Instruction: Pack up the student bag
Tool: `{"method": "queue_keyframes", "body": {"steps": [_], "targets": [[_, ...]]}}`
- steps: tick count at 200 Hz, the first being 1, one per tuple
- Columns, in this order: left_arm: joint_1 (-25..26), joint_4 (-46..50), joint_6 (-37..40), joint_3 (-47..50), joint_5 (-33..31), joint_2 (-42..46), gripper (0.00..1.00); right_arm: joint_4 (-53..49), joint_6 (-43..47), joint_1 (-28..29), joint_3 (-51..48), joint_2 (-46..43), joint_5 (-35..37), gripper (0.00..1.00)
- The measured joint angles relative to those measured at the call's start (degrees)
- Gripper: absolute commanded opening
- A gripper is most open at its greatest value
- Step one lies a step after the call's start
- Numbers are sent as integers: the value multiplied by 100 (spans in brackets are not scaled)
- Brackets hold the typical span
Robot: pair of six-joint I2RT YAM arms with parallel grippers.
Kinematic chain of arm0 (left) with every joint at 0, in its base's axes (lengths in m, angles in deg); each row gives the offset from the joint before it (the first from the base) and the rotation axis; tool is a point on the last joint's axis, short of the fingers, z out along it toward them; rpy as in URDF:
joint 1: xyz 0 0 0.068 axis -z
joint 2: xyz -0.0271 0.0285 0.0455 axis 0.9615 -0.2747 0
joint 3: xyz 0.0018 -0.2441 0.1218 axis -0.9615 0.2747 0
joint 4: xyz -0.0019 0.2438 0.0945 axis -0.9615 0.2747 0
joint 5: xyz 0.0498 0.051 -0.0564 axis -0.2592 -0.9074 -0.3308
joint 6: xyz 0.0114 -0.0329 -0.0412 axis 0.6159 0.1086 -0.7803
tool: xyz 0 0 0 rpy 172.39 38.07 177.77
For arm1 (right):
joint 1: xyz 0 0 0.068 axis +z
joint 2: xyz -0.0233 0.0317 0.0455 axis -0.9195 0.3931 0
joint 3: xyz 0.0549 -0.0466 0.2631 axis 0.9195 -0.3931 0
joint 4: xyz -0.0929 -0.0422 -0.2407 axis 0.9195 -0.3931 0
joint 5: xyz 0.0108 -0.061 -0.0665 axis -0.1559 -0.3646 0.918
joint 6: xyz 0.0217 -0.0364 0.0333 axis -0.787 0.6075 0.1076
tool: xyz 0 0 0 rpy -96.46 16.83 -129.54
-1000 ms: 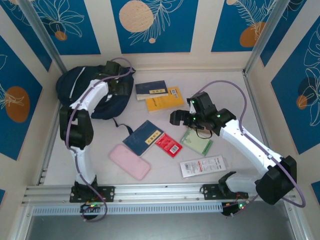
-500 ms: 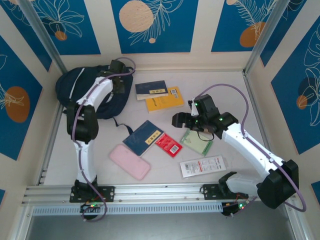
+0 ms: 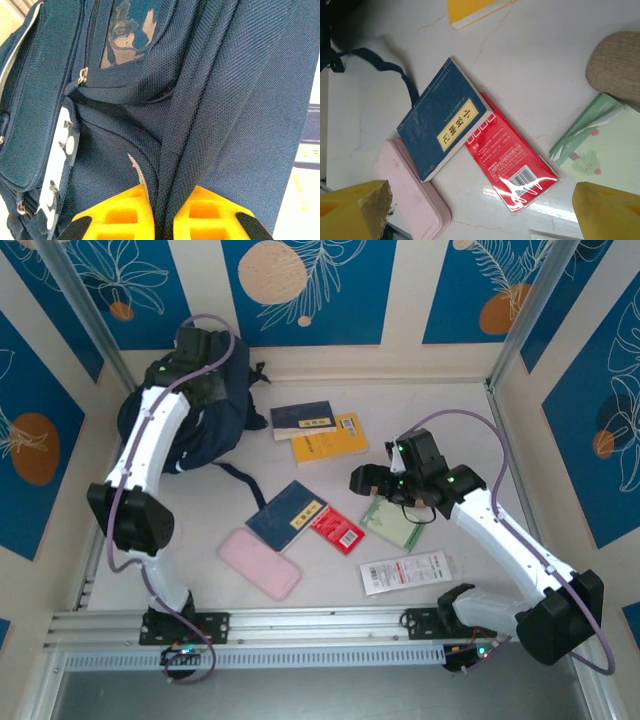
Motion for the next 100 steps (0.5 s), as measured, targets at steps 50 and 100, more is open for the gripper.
{"method": "queue_keyframes", "body": {"steps": [50,100], "targets": [[92,330,-957,-455,1014,96,0,-68,-184,-195,-22,-254,-184,93],[761,527,-1633,-1078,1386,-186,0,-74,-330,-365,-221,-365,-354,93]]}}
